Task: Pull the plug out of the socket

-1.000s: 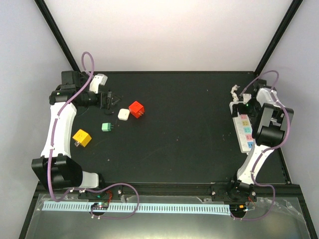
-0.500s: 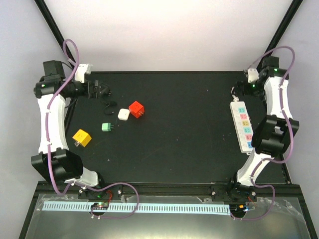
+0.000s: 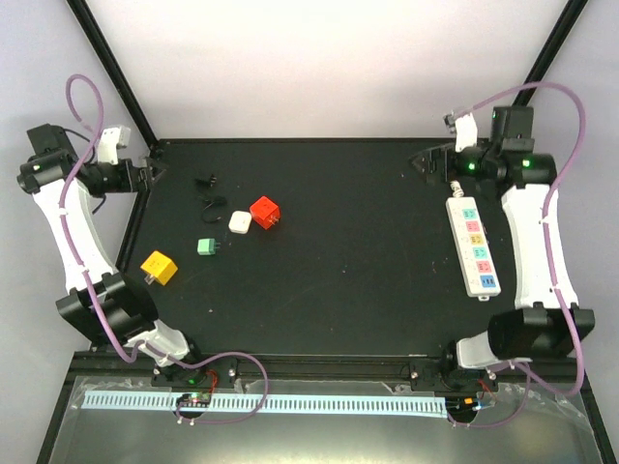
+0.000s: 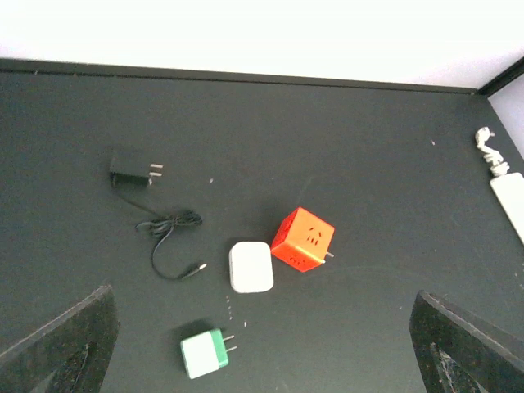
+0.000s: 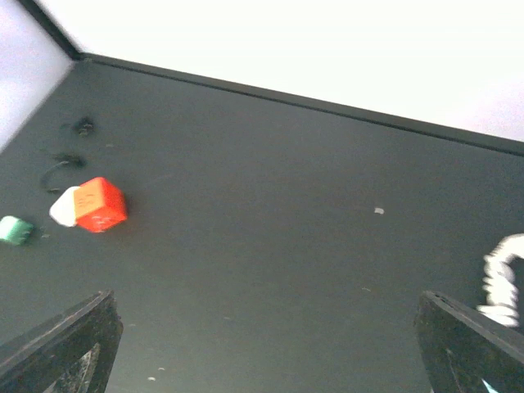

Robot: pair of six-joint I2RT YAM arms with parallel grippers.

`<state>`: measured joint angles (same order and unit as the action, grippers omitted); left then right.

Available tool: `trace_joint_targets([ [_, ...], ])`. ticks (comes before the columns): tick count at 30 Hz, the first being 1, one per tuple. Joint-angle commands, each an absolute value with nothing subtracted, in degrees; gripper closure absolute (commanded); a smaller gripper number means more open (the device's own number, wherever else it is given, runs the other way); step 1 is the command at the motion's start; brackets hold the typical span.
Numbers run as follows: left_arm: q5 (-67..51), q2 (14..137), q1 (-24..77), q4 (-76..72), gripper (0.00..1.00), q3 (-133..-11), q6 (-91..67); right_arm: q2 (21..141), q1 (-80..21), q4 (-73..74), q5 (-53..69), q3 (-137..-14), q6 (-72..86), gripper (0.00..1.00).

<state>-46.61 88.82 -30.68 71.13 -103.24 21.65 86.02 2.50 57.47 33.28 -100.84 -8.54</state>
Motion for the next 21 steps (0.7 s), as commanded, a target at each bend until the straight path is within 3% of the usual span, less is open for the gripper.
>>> trace_joint_targets([
  [1,-47.64,85.66,-31.05,71.96,0.01,-97.07,25.03,77.72,1.24,43.35,34.89,-85.19,-2.95,0.0],
  [8,-46.73,76.41,-29.41,57.65,0.01,-78.67,20.65,68.32,1.16,31.87,32.8,-66.35,-2.99,0.0],
  [21,-39.56,70.22,-22.36,50.3,0.01,-69.86,16.13,66.67,1.17,30.29,31.5,-61.63,-3.88,0.0],
])
